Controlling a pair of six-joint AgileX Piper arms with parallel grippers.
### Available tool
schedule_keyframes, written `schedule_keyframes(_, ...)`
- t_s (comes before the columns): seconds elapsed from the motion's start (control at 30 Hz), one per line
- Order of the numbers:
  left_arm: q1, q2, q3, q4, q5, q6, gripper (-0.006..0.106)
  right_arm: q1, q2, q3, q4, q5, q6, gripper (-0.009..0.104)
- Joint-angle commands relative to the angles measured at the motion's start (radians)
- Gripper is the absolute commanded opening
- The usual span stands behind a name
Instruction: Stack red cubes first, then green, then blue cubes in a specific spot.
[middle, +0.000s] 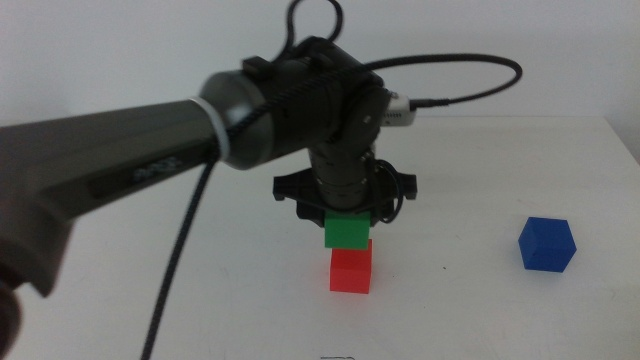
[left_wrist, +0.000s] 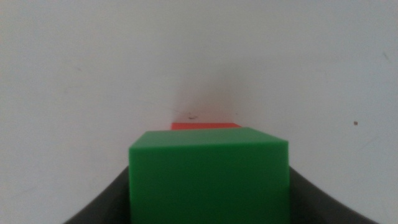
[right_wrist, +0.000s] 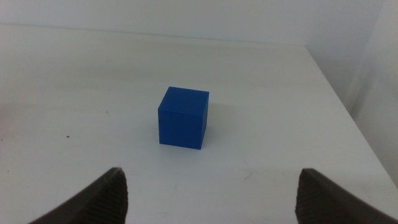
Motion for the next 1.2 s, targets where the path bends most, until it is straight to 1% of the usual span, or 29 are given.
schedule_keyframes(0.0,-0.009,-0.038,-0.043,0.004,-0.003,-0.014,-0.002,-0.008,-0.015,-0.010,-0.008,-0.074,-0.004,0.092)
schedule_keyframes(0.1,-0.010,-0.029,-0.043,-0.015,-0.013,-0.014,-0.002,-0.008,-0.015,-0.010,-0.008,-0.074,-0.004,0.092)
schedule_keyframes(0.37,-0.010,-0.019,-0.043,-0.023,-0.011,-0.012,-0.002,-0.008,-0.015,-0.010,-0.008,-0.074,-0.004,0.092)
schedule_keyframes(0.53,-0.010,-0.005,-0.043,-0.062,-0.009,-0.009,-0.002,-0.008,-0.015,-0.010,-0.008,-0.074,-0.004,0.092)
schedule_keyframes(0.83,-0.010,0.025,-0.043,-0.061,-0.009,-0.009,-0.002,-0.008,-0.015,-0.010,-0.008,-0.074,-0.004,0.092)
schedule_keyframes(0.97,-0.010,0.028,-0.043,-0.039,-0.009,-0.009,-0.002,-0.008,-0.015,-0.010,-0.008,-0.074,-0.004,0.092)
schedule_keyframes(1.13,-0.010,0.028,-0.043,-0.041,-0.001,0.012,-0.001,-0.008,-0.015,-0.010,-0.008,-0.074,-0.004,0.092)
schedule_keyframes(1.17,-0.010,0.028,-0.043,-0.048,0.003,0.021,0.010,-0.008,-0.015,-0.010,-0.008,-0.074,-0.004,0.092)
